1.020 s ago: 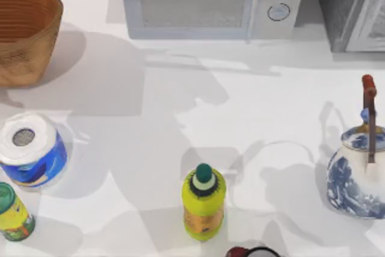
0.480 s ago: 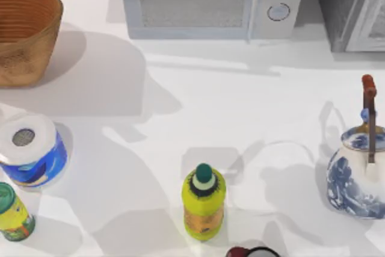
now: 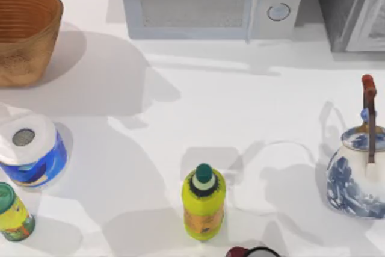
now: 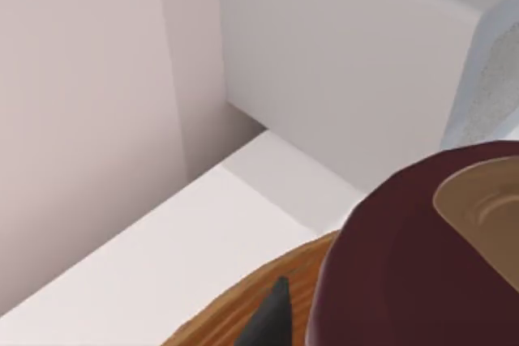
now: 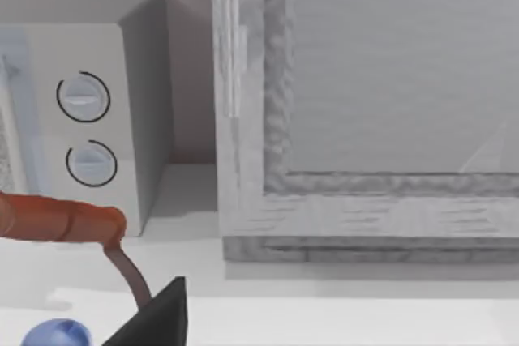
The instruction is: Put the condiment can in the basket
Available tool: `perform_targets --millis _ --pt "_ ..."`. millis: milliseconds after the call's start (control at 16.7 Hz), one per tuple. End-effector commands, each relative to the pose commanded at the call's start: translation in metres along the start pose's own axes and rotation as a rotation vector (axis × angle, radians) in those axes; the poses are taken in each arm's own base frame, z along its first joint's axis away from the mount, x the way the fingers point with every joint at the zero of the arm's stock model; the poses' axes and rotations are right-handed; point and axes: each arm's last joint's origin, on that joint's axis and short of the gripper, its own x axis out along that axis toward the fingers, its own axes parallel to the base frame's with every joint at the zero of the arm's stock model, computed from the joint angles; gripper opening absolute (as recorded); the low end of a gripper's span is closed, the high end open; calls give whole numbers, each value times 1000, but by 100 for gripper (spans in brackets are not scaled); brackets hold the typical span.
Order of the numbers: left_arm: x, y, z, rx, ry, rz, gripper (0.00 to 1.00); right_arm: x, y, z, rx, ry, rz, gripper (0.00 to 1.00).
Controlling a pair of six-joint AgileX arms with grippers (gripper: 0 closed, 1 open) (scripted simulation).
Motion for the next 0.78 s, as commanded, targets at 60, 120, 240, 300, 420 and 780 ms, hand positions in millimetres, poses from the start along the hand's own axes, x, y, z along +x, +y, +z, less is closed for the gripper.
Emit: perform_targets --millis 60,120,240,300,420,780 --pt "7 0 -2 0 0 1 0 0 0 0 0 0 0 100" --pt "13 0 -4 0 -1 3 0 0 0 0 0 0 0 100" --pt "23 0 -8 0 0 8 0 0 0 0 0 0 0 100" --pt "26 0 -9 0 1 10 0 0 0 0 0 0 0 100" --pt "27 0 -10 0 1 11 0 0 0 0 0 0 0 100" --pt "27 0 -10 0 1 11 23 0 0 0 0 0 0 100"
